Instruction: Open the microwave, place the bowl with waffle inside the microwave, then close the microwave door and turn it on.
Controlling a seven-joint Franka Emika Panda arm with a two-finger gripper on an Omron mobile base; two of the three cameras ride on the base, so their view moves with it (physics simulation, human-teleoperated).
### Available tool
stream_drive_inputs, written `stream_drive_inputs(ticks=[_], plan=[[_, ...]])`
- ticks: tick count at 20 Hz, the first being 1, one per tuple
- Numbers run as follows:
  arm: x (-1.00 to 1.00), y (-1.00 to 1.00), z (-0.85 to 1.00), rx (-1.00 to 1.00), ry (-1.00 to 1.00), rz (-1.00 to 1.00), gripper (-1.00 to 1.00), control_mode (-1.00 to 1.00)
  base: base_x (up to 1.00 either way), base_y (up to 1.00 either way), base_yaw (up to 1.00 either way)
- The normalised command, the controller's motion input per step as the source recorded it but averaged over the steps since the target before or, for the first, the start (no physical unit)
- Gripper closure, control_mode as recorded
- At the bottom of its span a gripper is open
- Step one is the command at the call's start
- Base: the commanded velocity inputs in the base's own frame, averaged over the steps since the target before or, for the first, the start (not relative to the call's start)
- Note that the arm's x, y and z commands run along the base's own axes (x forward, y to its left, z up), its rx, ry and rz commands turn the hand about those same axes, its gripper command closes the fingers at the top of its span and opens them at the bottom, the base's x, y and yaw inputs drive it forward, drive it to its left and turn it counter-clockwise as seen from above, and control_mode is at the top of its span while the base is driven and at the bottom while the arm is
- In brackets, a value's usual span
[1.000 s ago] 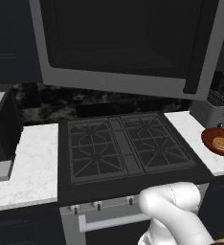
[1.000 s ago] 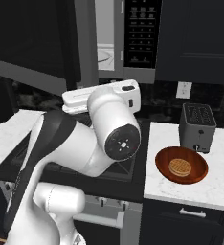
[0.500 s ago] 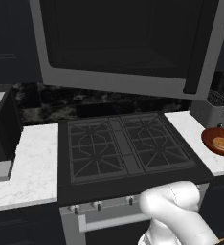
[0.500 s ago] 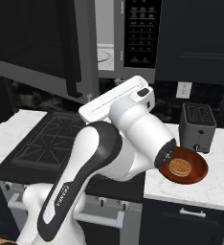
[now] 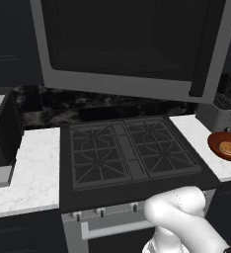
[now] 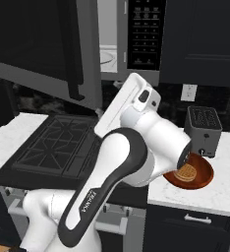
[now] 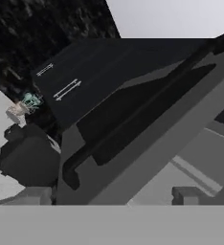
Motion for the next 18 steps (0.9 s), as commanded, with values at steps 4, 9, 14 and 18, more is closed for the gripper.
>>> stream_drive_inputs(ticks=[4,9,14,18], plan=[[0.04,0.06,0.00,-0.32,-0.35,-0.04,-1.00,-1.00,0.00,0.00,0.00],[0.42,0.08,0.00,-0.20,-0.11,-0.12,-1.00,-1.00,0.00,0.00,0.00],[0.77,0.01,0.00,-0.13,0.00,-0.14,-1.00,-1.00,0.00,0.00,0.00],[0.60,0.00,0.00,-0.04,0.00,-0.09,-1.00,-1.00,0.00,0.00,0.00]])
